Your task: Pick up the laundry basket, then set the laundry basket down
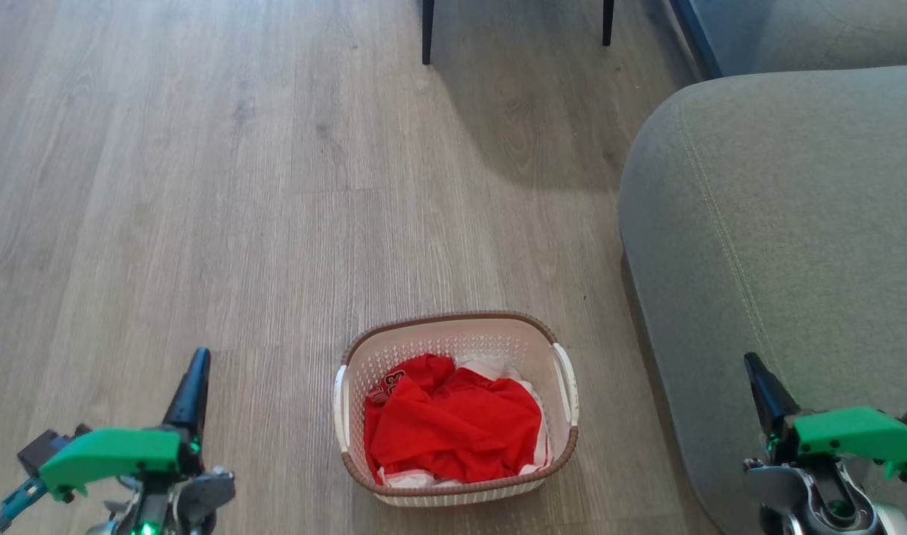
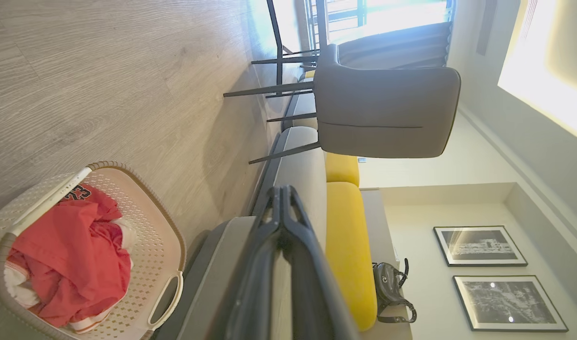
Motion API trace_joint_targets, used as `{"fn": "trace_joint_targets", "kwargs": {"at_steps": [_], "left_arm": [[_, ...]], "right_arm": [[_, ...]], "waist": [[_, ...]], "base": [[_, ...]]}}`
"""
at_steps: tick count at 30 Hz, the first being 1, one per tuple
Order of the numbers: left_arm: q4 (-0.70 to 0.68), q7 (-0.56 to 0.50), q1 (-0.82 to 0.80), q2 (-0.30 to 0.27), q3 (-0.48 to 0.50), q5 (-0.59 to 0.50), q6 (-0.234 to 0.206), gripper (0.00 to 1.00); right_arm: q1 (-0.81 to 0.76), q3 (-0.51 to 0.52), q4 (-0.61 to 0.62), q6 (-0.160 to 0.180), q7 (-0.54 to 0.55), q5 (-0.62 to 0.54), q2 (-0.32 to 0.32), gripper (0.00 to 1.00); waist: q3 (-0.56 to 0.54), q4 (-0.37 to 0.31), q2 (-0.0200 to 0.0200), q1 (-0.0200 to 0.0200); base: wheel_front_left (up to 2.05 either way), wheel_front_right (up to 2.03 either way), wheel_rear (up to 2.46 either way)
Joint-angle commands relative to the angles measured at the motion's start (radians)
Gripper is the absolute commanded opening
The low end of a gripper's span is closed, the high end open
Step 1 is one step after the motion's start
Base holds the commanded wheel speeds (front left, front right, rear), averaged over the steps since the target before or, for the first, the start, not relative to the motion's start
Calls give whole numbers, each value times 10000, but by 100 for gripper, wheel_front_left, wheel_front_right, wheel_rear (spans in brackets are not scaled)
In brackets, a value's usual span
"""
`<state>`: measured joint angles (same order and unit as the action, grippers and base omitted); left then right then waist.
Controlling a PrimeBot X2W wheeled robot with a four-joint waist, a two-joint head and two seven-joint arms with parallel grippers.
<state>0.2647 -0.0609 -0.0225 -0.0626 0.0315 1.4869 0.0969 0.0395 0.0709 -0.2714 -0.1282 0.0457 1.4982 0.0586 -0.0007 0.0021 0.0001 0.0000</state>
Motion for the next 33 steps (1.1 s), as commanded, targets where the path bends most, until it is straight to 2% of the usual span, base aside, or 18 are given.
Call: {"fn": "trace_joint_targets", "kwargs": {"at_steps": [1,12,33], "left_arm": [[-279,-78,-585,-63,394,220,124,0],[-200,-390,-841,1,657,1354,337,0],[-199,-425,-845,32,700,1318,337,0]], "right_arm": [[528,-97,309,-23,98,229,156,0],[655,103,286,-25,413,1375,152,0],[662,180,281,-25,474,1311,98,0]], "waist": [[2,-1,-1,0],[38,-21,-1,0],[38,-21,-1,0]], "base": [[0,0,0],[0,0,0],[0,0,0]]}}
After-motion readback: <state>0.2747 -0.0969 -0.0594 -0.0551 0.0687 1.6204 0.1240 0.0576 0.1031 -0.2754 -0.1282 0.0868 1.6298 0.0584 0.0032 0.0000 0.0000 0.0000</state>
